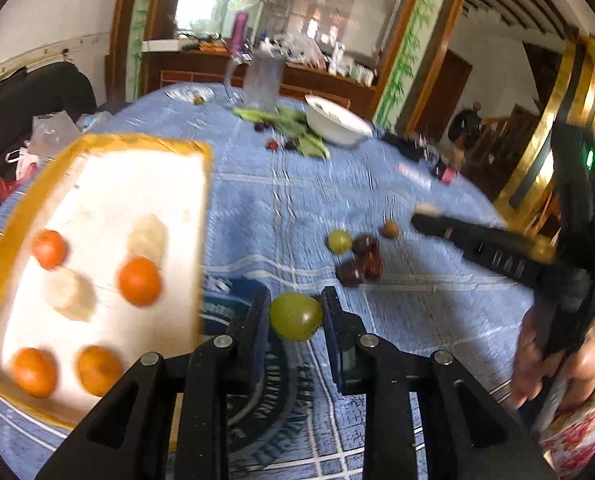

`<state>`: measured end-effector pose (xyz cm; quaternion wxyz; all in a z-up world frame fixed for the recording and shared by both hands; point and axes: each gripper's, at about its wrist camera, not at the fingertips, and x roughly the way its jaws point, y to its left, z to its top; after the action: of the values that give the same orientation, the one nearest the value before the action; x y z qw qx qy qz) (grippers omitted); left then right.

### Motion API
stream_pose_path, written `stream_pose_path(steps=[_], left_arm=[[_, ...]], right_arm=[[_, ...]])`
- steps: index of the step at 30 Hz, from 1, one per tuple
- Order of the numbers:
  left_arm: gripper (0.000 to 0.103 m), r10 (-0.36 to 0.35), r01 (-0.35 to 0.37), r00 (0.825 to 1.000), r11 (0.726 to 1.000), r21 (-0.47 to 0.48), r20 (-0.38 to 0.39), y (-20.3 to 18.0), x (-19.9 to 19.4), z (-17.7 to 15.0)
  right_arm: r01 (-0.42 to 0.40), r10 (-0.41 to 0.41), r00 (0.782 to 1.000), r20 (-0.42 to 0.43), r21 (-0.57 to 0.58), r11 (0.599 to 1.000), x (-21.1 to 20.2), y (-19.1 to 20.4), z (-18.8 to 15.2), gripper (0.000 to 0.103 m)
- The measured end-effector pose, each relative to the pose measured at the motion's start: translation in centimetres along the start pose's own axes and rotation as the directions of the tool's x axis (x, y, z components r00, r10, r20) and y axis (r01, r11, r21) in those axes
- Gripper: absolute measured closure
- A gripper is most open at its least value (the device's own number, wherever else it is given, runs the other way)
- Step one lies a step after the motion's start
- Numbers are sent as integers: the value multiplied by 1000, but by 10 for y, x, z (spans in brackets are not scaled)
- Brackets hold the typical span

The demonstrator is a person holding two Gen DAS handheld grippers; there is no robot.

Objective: Organize fruits
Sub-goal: 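Grasp a beige round slice with the right tool while the left tool grasps a green grape, then carry the slice and grape over the white tray and release both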

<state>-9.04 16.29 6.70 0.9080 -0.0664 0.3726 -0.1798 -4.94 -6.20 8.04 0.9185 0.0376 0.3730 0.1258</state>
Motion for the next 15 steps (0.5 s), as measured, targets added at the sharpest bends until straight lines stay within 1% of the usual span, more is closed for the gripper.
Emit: stream_pose_path(steps=[3, 7, 9, 10, 13, 15], left_arm=[[78, 19, -18, 1000, 999, -32, 23, 23, -17, 18], [78, 97, -97, 995, 992, -76, 2, 63, -19, 48], [78, 166, -167, 986, 982, -86, -11, 83, -12, 61], [78, 182, -183, 983, 979, -94, -21, 92, -7, 66], [78, 189, -198, 979, 968, -156, -71, 124, 10, 80], [78, 203, -217, 975, 960, -175, -96, 138, 21, 84]], right_arm=[[-66, 65, 998, -15, -18, 998, 5, 24, 6, 71], [-161, 160, 986, -44, -42, 986, 18, 62, 18, 71], [-210, 206, 976, -64, -52, 976, 27, 84, 24, 71], [-231, 227, 971, -75, -61, 971, 33, 97, 26, 71], [-256, 247, 964, -102, -87, 963, 50, 124, 29, 71], [-268, 255, 958, -129, -96, 959, 66, 139, 31, 71]])
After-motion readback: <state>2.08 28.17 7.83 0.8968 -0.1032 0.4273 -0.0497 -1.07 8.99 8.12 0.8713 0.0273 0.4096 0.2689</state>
